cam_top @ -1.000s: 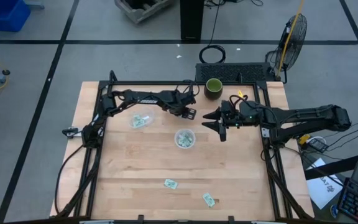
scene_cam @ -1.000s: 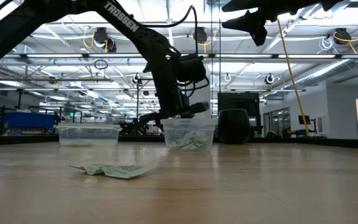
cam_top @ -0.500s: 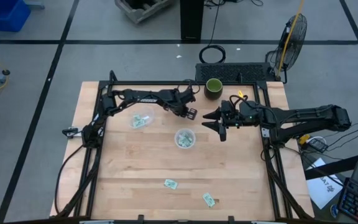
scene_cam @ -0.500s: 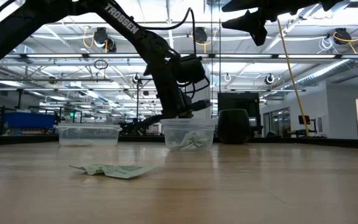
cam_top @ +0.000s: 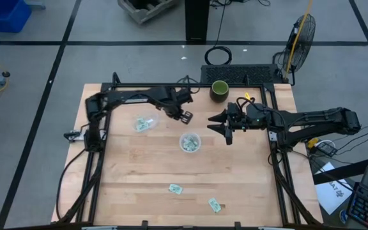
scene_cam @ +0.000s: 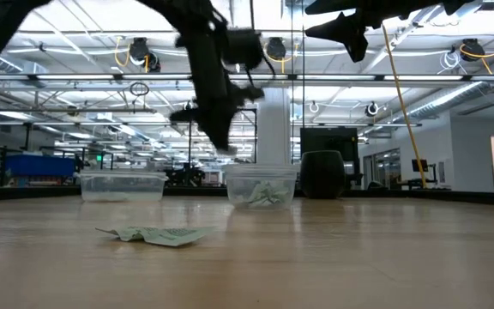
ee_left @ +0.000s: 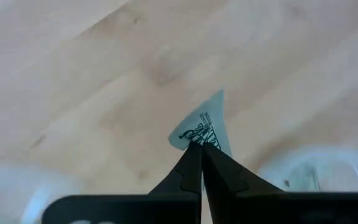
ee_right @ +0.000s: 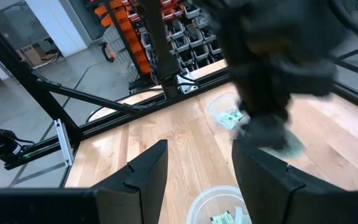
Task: Pick and place items into bin
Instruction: Put the stevia packet into the left transparent bin
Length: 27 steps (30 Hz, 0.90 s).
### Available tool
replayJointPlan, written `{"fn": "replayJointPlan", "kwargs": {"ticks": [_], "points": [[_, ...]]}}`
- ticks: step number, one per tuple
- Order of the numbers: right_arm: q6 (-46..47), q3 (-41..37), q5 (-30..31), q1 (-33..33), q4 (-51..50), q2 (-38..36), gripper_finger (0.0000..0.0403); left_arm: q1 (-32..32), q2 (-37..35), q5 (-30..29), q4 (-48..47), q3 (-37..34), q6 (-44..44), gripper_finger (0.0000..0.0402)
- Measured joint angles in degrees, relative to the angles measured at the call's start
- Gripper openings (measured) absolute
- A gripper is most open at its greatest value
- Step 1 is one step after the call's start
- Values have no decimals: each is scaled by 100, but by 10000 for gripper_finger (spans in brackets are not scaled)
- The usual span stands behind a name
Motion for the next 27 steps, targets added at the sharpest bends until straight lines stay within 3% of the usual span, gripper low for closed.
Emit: {"fn": "replayJointPlan", "kwargs": {"ticks": [8,15,22,27], "points": [[-116,-1,-10,0,59,0,171,-207,-733,-319,-2099,11,-14,32],[-170,0,2,0,107,0,171,-445,-1202,-773,-2915,-625,48,7],[-164,1,220,-2,110,0,171,-236,-1716,-752,-2214,-2016,-178,40],[-130,-1,271,-2,129,0,171,-11,-1808,-864,-1562,-2575,-272,59]]}}
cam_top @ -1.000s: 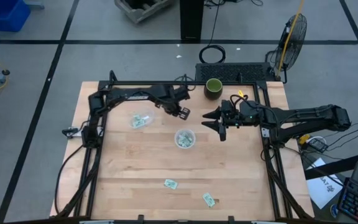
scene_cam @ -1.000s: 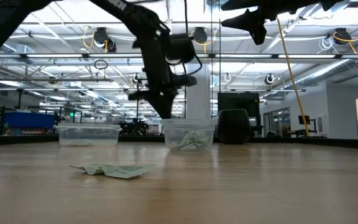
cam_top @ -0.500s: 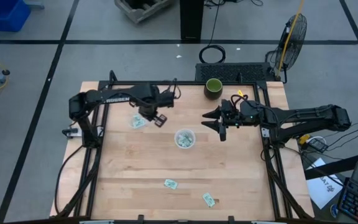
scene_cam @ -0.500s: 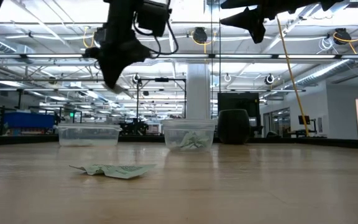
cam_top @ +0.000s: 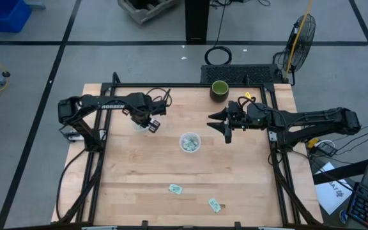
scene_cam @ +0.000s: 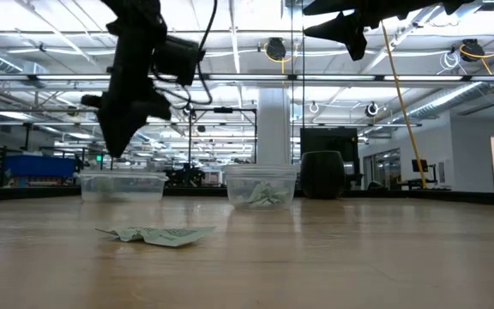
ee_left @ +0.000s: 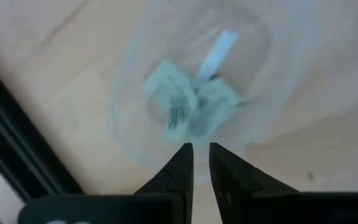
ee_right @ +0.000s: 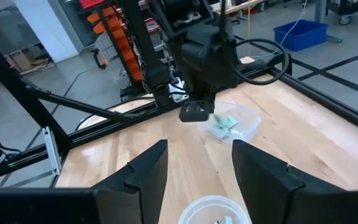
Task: Pick and place items into bin
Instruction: Put the stevia packet into the left transparent bin
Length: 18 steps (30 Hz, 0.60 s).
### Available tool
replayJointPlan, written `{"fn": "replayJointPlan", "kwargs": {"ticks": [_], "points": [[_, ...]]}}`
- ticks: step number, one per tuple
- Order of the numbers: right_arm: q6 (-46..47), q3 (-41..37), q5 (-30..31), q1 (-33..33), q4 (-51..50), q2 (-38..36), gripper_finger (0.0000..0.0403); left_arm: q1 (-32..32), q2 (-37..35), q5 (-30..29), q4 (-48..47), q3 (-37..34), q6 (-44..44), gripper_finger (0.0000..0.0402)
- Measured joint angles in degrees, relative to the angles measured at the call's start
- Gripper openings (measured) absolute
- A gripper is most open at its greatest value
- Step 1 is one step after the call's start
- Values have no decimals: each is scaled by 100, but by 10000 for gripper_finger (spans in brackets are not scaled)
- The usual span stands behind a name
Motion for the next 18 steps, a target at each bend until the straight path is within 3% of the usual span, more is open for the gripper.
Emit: {"fn": "replayJointPlan", "kwargs": {"ticks": [6,11,18], "points": [[-17,0,-37,13,-102,0,171,138,0,53,193,-219,-207,84],[-17,2,-542,265,-843,49,171,-2,-144,451,280,46,-189,110],[-98,-131,-1513,1063,-1068,490,171,-505,-644,926,1694,206,-207,120]]}}
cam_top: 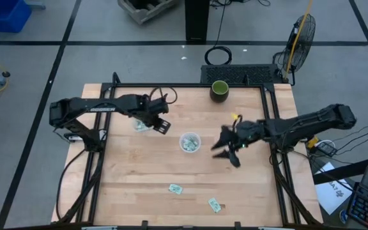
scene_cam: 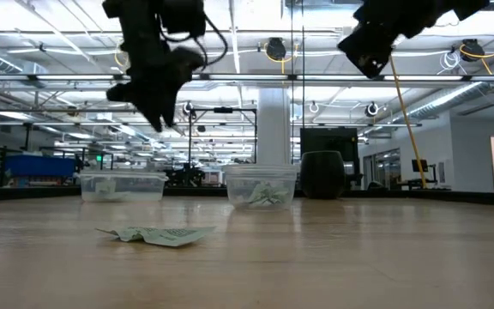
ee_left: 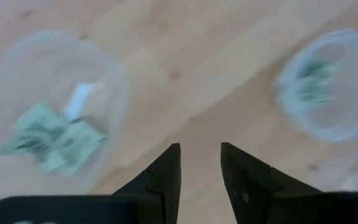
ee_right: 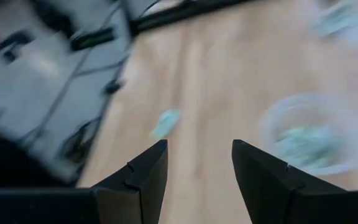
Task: Pick and place items into bin
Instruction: Put the stevia packet into the left transparent bin
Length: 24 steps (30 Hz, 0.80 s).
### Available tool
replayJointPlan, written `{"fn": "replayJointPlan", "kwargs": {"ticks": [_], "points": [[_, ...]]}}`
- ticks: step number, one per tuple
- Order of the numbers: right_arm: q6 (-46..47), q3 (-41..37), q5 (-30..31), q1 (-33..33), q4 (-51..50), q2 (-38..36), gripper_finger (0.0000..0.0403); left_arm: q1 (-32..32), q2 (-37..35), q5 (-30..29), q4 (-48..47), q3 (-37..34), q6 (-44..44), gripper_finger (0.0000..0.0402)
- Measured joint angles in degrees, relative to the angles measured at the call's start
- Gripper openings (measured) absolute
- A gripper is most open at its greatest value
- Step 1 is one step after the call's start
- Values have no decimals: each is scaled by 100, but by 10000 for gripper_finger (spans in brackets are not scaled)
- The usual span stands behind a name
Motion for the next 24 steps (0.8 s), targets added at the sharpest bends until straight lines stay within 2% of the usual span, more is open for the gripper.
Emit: {"fn": "replayJointPlan", "kwargs": {"ticks": [6,8,11,17,24], "points": [[435,-9,-691,767,-40,625,171,-230,-104,44,576,0,-93,126],[449,-9,-1027,959,3,757,171,-230,-94,284,840,0,-86,143],[437,-9,-1194,1191,116,851,171,-239,-80,631,1335,0,-239,185],[455,-4,-907,1545,909,1164,171,-321,-98,1758,2387,-2,-858,257],[906,286,-452,1923,1293,2287,171,-757,-158,2372,3628,-2,-599,275]]}}
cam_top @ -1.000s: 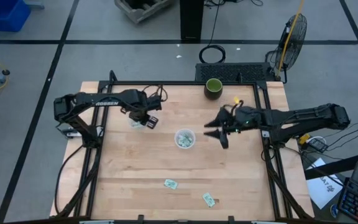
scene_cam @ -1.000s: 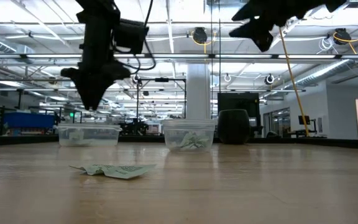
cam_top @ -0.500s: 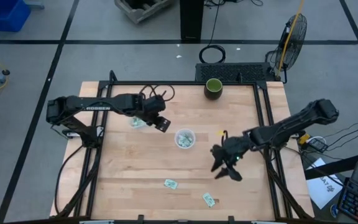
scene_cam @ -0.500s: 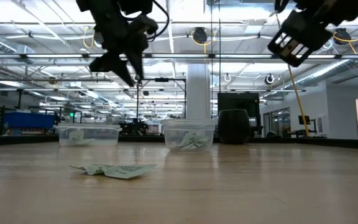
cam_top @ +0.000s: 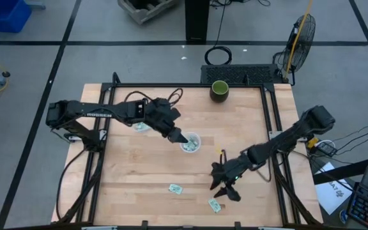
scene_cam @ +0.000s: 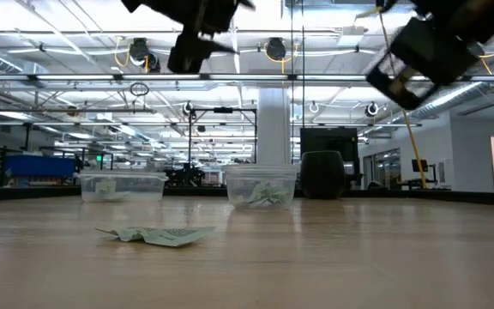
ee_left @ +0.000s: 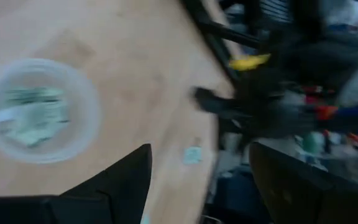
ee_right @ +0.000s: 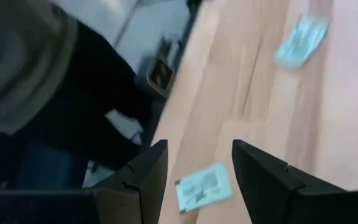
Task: Pick and place items into bin
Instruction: Put the stevia packet into the left transparent bin
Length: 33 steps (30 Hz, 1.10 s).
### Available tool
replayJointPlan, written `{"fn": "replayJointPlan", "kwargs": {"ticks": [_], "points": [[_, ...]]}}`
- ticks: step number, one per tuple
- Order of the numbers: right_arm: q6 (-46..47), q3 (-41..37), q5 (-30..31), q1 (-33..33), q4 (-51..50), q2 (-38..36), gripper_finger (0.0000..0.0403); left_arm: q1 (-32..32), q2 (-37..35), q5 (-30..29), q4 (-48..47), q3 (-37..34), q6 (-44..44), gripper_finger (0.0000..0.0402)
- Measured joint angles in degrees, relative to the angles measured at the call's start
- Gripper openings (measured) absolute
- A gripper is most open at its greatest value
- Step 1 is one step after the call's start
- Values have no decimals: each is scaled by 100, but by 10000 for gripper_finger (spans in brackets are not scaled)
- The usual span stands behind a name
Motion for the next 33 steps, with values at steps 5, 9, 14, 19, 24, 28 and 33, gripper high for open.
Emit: {"fn": "replayJointPlan", "kwargs": {"ticks": [5,9,14,19,24,28,33], "points": [[826,225,127,298,-363,634,161,-254,-47,388,102,-4,19,275],[3252,263,-251,230,-373,721,134,-371,-73,503,143,-3,0,274],[4411,273,549,485,454,680,104,-402,-114,436,191,-4,186,275],[3462,515,728,708,513,854,88,-387,-103,388,164,-4,240,275],[2216,890,143,703,527,1087,118,-387,-103,371,37,-4,238,275],[881,986,217,695,-63,1137,167,-387,-103,374,-50,-4,233,276],[-329,988,913,770,-696,1215,206,-387,-103,374,-91,-4,164,276]]}}
